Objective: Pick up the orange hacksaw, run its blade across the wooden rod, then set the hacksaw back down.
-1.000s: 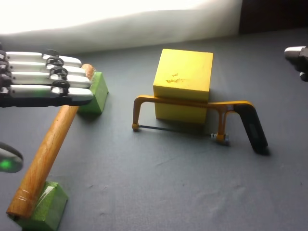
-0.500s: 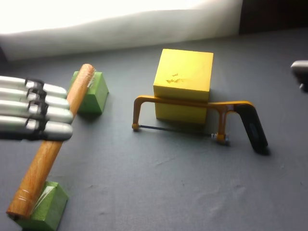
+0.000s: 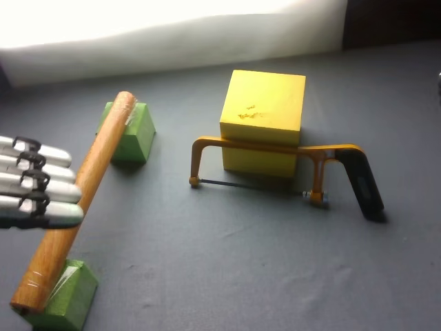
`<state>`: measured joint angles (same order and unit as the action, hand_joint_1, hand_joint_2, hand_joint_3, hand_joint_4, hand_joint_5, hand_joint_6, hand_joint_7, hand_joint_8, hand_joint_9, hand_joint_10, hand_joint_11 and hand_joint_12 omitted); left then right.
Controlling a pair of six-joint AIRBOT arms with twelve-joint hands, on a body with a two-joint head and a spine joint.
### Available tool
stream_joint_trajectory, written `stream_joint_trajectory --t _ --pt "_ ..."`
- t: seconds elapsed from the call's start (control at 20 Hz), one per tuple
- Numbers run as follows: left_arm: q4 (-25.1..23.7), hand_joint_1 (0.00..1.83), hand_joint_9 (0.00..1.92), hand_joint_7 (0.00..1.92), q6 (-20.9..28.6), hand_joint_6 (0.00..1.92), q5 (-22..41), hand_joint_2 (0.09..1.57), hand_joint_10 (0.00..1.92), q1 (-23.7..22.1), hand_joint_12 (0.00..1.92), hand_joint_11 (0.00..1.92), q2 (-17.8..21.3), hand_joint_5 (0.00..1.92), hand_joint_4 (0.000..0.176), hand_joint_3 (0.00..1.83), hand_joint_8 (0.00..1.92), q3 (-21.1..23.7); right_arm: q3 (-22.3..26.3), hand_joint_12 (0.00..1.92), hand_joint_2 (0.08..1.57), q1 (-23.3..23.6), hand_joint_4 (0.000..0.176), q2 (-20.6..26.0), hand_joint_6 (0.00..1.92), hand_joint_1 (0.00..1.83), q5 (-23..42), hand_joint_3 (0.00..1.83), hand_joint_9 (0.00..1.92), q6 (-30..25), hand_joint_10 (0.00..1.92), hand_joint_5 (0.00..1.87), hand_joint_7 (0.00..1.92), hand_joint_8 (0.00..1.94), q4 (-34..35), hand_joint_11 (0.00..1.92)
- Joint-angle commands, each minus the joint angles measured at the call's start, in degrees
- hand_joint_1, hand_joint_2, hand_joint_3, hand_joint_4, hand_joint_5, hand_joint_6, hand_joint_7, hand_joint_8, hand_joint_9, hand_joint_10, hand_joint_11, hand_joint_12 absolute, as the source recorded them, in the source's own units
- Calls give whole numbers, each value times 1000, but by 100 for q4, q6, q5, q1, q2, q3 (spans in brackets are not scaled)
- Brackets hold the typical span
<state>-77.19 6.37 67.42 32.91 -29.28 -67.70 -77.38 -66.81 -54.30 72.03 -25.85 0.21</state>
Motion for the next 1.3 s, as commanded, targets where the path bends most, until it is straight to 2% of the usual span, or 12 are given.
stream_joint_trajectory --t 0.0,0.05,0.15,0.2,0.3,0.35,0.5,0.8,0.9,1.05,1.15,1.25 --pt "309 5 29 45 80 2 498 1260 1 -88 23 14 76 30 0 4 2 6 -47 511 1159 -81 0 -62 3 1017 700 0 128 -82 2 131 105 2 452 0" --pt "231 1 31 43 93 2 664 1259 4 -88 31 24 92 24 0 2 2 5 -73 540 1122 -103 0 -115 1 1028 695 0 126 -101 2 120 95 1 473 0" --pt "-125 44 52 61 91 9 1015 1248 9 -73 45 35 123 49 0 0 7 -40 -190 544 1160 -103 0 -291 0 1050 593 5 128 -160 2 118 91 0 471 0" --pt "-343 36 38 60 73 7 1051 1254 2 -50 42 13 134 51 0 0 4 -54 -191 480 1153 -77 0 -346 1 1070 389 2 115 -234 2 105 78 1 432 0" --pt "-556 25 42 62 54 6 955 1256 5 -14 52 10 151 48 0 0 5 -23 -218 484 1122 53 0 -413 1 1100 35 0 117 -366 3 102 78 1 235 0" --pt "-729 50 64 87 54 1 761 1247 1 -13 127 1 157 73 0 2 1 25 -331 453 1133 180 0 -465 0 1102 -222 0 97 -607 1 88 63 1 -88 0" --pt "-738 72 37 57 56 1 59 1252 1 -19 17 0 154 44 0 2 2 167 -771 454 1123 440 0 -598 0 1132 -457 0 98 -1039 2 85 60 1 -716 0" --pt "-743 19 32 48 80 6 -1000 1262 9 42 10 20 103 19 0 1 10 290 -1257 556 1129 730 0 -885 5 1132 -611 0 117 -1295 7 85 70 5 -1185 0" --pt "-898 40 52 68 96 10 -1086 1252 12 73 27 47 97 41 0 0 11 253 -1503 534 1134 923 0 -1062 3 1114 -674 1 116 -1577 4 88 70 2 -1747 0" --pt "-1074 9 34 44 133 2 -1190 1253 2 144 21 15 77 19 0 0 3 161 -1649 584 1141 1147 0 -1254 3 1204 -749 2 115 -1465 2 98 71 1 -1915 0" --pt "-1078 0 26 38 146 1 -1229 1252 1 155 22 12 72 9 0 0 2 140 -1739 533 1183 1256 0 -1325 4 1236 -829 12 111 -1474 1 107 72 2 -2097 0" --pt "-1078 30 15 35 160 5 -1193 1256 0 144 24 5 71 27 0 1 1 143 -1899 435 1118 1376 0 -1417 3 1200 -853 0 92 -1447 0 111 79 1 -2266 0"
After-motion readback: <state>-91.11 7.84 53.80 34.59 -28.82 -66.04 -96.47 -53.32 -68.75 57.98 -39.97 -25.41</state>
